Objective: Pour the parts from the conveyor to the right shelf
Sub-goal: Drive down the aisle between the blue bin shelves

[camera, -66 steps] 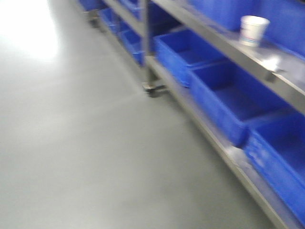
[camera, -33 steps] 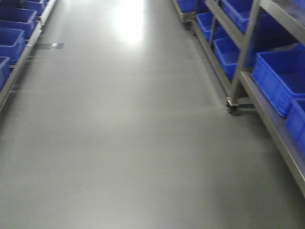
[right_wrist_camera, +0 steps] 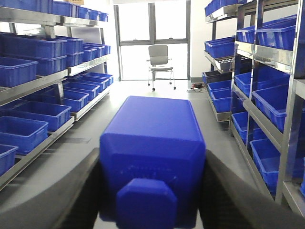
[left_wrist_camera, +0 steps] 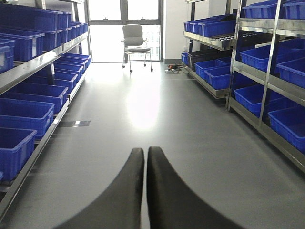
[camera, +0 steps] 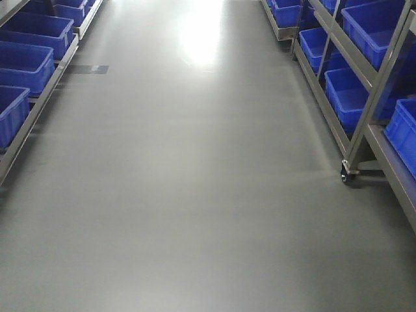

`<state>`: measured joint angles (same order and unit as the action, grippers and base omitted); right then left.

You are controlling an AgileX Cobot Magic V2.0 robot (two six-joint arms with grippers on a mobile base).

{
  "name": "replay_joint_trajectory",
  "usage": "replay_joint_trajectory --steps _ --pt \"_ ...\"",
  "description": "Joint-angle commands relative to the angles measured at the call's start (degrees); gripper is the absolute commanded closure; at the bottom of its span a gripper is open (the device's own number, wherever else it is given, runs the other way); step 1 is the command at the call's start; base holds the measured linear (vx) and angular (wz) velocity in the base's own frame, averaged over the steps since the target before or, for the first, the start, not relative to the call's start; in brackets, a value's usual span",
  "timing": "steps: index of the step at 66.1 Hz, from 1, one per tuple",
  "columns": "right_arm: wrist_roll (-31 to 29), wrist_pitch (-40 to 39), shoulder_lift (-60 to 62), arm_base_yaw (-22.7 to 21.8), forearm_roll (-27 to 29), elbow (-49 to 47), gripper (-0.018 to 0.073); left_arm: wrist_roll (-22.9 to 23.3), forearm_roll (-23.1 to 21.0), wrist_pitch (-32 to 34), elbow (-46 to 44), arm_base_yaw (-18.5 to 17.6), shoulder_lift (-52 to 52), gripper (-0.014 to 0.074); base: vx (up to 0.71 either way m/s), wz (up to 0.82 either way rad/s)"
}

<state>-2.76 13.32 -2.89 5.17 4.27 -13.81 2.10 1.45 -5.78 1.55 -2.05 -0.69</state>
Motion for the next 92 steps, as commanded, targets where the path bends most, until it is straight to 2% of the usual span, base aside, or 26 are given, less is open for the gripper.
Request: replay_joint_trajectory --steps 1,43,92 --pt "-0.32 -4.49 -0.65 -0.08 -0.01 -1.56 0.0564 0.44 -0.35 4.51 -1.1 0.11 -0.61 0.0603 0.54 -0.07" --pt "-0.32 -4.49 -0.65 -0.08 -0.01 -1.56 0.0564 0.44 -0.35 4.51 -1.1 0.11 -0.61 0.0603 0.65 -0.05" --pt "-0.32 -4.49 -0.65 -0.08 -0.01 -1.56 0.0564 0.44 -0.35 4.51 -1.1 0.11 -0.61 0.0603 0.75 0.11"
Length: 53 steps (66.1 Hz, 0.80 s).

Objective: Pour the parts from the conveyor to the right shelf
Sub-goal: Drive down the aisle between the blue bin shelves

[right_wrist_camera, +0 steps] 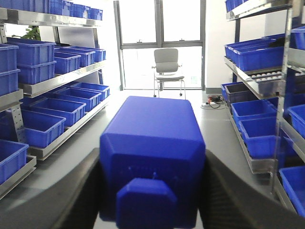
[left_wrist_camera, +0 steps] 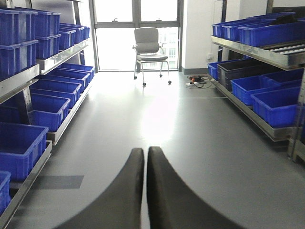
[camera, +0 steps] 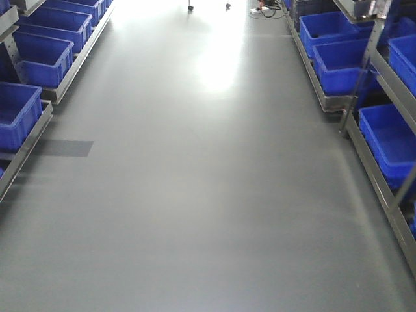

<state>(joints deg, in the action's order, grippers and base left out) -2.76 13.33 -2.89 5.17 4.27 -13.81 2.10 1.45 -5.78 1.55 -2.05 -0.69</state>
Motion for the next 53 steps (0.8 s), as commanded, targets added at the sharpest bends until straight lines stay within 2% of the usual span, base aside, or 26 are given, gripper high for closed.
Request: replay_joint_trajectory --steps 1,53 --pt "-0.32 -4.5 -0.65 -0.08 -0.01 -1.56 0.0564 0.44 -0.35 4.51 -1.1 0.11 -0.61 0.0603 0.76 0.11" --pt "-0.32 -4.51 -0.65 -0.08 -0.01 -1.56 0.0564 0.44 -0.35 4.51 -1.1 0.11 -0.61 0.0603 0.7 0.07"
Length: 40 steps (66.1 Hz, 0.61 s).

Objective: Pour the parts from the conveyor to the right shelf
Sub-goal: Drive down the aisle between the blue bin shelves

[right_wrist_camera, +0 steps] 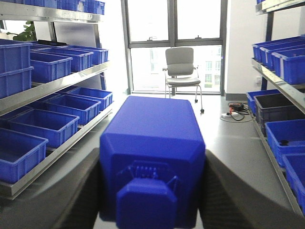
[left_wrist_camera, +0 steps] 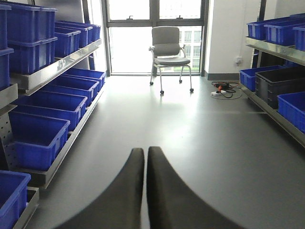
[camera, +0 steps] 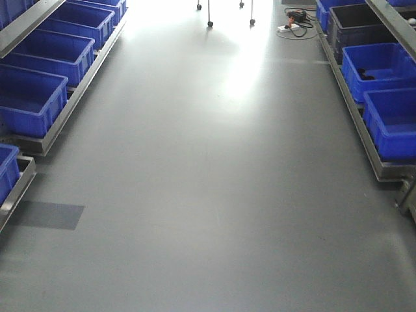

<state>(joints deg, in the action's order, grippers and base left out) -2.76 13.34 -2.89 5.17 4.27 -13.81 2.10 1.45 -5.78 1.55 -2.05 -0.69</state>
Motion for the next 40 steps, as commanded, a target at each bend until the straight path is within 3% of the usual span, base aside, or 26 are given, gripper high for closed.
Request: replay_joint_trajectory --steps 1,21,40 --pt "-0.32 -4.52 -0.65 -0.08 -0.01 -1.56 0.0564 0.44 -0.35 4.51 -1.1 0.11 -0.61 0.0603 0.63 0.11" --pt "-0.32 -4.52 -0.65 -0.08 -0.01 -1.56 0.0564 0.44 -0.35 4.51 -1.1 0.11 -0.61 0.0603 0.6 0.21" --pt "-0.32 -4.52 -0.65 -0.08 -0.01 -1.56 0.0564 0.44 -0.35 4.51 -1.1 0.11 -0.61 0.0603 0.49 0.57"
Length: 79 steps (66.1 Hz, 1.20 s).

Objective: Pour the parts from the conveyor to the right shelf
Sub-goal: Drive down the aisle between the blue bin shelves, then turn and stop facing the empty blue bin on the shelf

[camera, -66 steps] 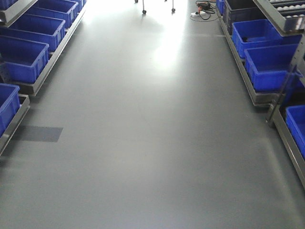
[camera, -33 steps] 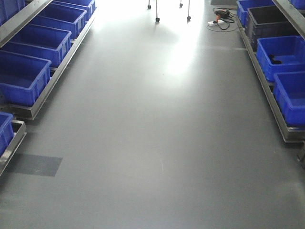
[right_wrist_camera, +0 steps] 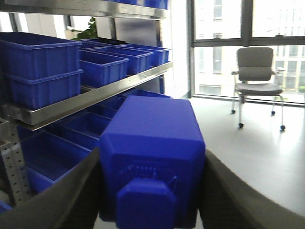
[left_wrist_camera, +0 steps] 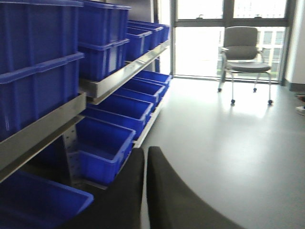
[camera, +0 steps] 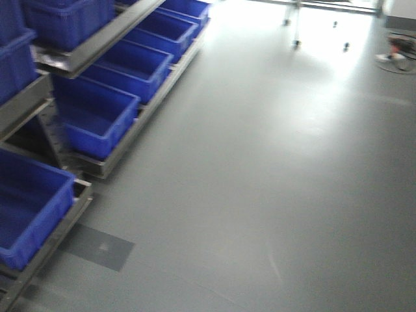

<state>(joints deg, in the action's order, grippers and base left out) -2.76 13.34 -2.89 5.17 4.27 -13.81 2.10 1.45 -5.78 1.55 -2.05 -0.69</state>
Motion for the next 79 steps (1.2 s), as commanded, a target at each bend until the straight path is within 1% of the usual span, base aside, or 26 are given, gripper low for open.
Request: replay_joint_trajectory --steps 1,38,79 --pt "-0.32 -4.52 -0.65 -0.08 -0.01 -1.56 0.0564 0.44 -0.35 4.51 -1.1 0.11 -0.61 0.0603 0.45 0.74" --pt "-0.32 -4.52 -0.65 -0.08 -0.01 -1.56 0.0564 0.44 -0.35 4.51 -1.1 0.11 -0.61 0.0603 0.35 0.91" --pt "-0.32 -4.52 -0.65 -0.08 -0.01 -1.56 0.0564 0.44 -0.35 4.51 -1.1 0.11 -0.61 0.0603 0.19 0.75"
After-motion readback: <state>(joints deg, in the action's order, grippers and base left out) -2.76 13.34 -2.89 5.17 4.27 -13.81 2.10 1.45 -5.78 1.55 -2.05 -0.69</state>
